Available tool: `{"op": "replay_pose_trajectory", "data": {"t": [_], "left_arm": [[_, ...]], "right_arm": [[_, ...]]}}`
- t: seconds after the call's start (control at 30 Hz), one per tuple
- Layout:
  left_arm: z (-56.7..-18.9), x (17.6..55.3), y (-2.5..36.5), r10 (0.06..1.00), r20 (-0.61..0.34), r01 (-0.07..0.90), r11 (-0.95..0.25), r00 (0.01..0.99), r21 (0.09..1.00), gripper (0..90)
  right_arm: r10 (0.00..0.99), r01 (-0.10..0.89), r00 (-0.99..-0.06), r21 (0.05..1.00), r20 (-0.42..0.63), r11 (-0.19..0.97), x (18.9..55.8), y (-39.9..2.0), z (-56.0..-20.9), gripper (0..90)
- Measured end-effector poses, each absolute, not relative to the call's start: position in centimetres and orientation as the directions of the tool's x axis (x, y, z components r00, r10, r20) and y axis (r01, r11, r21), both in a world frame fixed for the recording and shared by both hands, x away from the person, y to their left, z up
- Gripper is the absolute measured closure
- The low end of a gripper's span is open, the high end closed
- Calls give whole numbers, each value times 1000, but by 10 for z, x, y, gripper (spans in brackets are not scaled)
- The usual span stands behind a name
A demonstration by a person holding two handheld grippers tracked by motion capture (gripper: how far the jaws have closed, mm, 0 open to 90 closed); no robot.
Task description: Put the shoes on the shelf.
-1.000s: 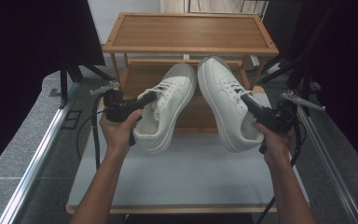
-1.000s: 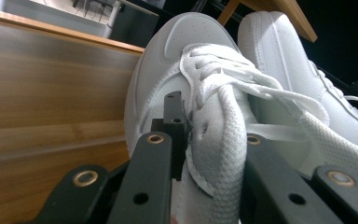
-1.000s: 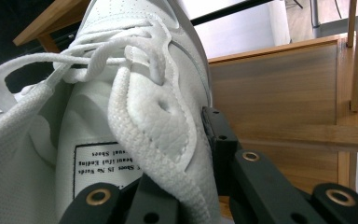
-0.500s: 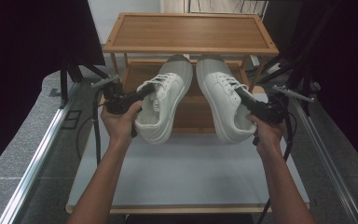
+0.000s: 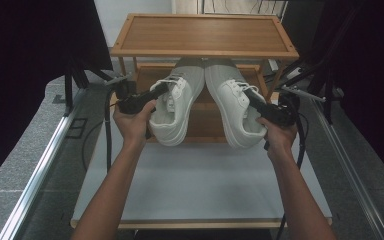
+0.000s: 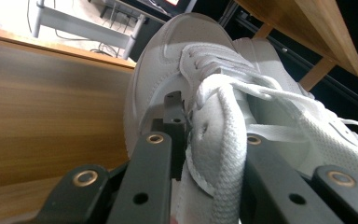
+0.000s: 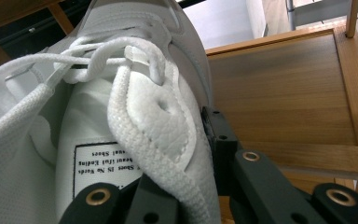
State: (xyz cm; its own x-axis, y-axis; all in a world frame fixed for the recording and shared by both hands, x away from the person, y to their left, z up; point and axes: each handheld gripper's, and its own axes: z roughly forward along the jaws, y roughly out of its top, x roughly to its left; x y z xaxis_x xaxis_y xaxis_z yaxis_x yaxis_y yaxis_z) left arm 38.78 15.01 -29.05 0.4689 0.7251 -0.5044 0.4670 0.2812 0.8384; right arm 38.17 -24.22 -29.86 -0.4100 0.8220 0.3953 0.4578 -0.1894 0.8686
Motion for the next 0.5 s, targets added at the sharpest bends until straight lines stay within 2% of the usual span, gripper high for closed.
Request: {"op": "replay_pose_trajectory", "data": {"t": [0.3,0.5], "left_arm": [[-287,399,148,739,-505,459,295,447,838,810],[-291,412,141,740,-538,458,345,404,819,804]], "right_arm": [[838,464,-373,862,400,-205,391,-236,-294,839],[848,464,-332,854,413,-234,405,-224,-291,830]]}}
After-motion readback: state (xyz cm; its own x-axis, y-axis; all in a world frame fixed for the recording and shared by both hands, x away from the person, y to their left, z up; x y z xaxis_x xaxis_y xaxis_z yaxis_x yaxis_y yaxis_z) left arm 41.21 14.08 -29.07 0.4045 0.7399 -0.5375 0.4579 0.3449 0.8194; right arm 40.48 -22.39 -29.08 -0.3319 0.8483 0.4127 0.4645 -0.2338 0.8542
